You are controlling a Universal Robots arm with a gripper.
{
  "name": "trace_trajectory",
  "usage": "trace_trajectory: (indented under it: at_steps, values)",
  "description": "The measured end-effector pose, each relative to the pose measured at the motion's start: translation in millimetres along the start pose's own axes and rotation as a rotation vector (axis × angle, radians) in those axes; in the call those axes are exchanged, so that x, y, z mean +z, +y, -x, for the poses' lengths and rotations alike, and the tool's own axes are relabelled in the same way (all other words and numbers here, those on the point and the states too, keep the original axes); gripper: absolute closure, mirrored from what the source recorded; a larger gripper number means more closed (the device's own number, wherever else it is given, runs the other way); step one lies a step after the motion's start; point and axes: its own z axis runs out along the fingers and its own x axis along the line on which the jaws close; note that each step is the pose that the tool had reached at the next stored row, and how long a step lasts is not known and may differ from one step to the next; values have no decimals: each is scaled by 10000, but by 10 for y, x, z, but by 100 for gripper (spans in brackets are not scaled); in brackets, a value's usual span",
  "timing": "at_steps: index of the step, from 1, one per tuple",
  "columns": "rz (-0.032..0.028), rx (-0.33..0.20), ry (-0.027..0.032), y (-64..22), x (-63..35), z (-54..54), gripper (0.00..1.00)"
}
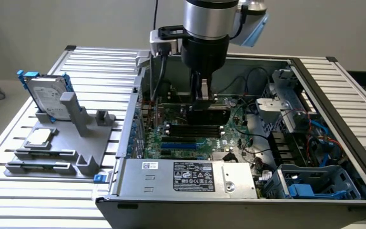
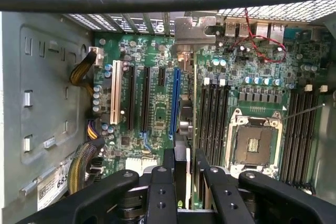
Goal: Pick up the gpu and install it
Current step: 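Insert the gpu into the slot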
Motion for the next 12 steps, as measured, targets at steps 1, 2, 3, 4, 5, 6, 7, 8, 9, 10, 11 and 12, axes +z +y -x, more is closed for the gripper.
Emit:
trace_trajectory:
  at_steps: [1,2,3,4,5,6,7,8,9,10,11,12]
  values:
    - [2,-21,0,4,3,-14,74]
    - [5,-42,-1,7,8,-30,74]
    - [6,-52,0,16,17,-43,74]
    - [7,-59,0,26,25,-53,74]
    - [7,-66,0,39,37,-61,74]
    - [6,-71,-2,55,50,-67,74]
    - [6,-73,-2,78,64,-72,74]
    - [6,-75,-2,105,79,-76,74]
    - [7,-75,-1,146,96,-76,74]
    - [7,-75,-1,188,114,-75,74]
    - [7,-75,0,225,133,-73,74]
    - [7,-78,0,249,151,-72,74]
